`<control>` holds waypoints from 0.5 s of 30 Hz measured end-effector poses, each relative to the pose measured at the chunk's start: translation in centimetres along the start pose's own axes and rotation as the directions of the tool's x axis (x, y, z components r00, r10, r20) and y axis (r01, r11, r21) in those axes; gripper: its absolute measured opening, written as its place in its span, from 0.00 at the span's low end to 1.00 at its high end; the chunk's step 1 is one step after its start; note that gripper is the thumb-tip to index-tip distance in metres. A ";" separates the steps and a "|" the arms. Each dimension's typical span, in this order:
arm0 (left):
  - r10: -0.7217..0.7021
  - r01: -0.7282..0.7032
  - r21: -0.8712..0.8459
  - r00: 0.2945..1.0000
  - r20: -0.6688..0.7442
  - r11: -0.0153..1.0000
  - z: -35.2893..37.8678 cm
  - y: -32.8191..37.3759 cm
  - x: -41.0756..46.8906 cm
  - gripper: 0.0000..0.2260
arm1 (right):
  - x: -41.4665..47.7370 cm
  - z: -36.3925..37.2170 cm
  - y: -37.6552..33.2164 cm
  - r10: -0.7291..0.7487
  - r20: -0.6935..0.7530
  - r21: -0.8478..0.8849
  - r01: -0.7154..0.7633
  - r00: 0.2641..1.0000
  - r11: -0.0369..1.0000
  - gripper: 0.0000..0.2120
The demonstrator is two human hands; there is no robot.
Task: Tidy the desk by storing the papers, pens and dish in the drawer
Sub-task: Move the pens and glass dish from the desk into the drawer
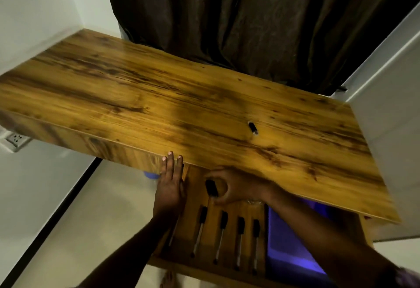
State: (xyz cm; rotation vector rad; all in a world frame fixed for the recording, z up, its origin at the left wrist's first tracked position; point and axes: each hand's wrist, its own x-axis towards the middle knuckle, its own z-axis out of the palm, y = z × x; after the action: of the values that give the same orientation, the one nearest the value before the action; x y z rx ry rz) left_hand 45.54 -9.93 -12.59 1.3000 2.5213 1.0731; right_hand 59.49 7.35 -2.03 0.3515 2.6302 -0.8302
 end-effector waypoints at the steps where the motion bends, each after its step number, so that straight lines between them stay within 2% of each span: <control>1: -0.005 0.005 -0.011 1.000 0.006 1.000 0.1 0.0 0.0 0.27 | 0.2 1.4 -0.1 0.023 0.026 -0.013 -0.023 0.999 1.000 0.37; 3: -0.014 0.014 -0.028 1.000 0.018 1.000 0.2 -0.2 -0.2 0.27 | 0.8 3.9 0.5 0.098 0.047 -0.075 -0.094 0.994 0.993 0.39; 5: -0.020 0.022 -0.039 0.999 0.033 0.999 0.2 -0.3 -0.5 0.28 | 1.6 6.1 1.5 0.174 -0.018 -0.212 -0.174 0.985 0.962 0.40; 7: -0.028 0.029 -0.043 0.999 0.042 0.999 0.1 -0.3 -0.9 0.28 | 2.4 7.4 1.9 0.221 -0.087 -0.258 -0.236 0.971 0.937 0.39; 9: -0.044 0.046 -0.046 0.998 0.047 0.998 -0.1 -0.3 -1.4 0.27 | 3.6 8.5 2.6 0.259 -0.144 -0.208 -0.285 0.955 0.936 0.34; 11: -0.056 0.058 -0.058 0.997 0.050 0.997 -0.3 -0.1 -1.9 0.27 | 4.8 9.1 3.0 0.301 -0.179 -0.148 -0.328 0.937 0.933 0.35; 15: -0.053 0.055 -0.074 0.998 0.036 0.996 -0.7 0.1 -2.6 0.31 | 7.6 10.5 2.7 0.286 -0.256 -0.075 -0.314 0.923 0.946 0.35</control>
State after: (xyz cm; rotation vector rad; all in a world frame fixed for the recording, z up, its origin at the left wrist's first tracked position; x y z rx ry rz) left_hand 46.98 -12.20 -12.56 1.2131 2.4518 1.1135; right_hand 56.28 4.31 -14.47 0.8496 2.7284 -0.5608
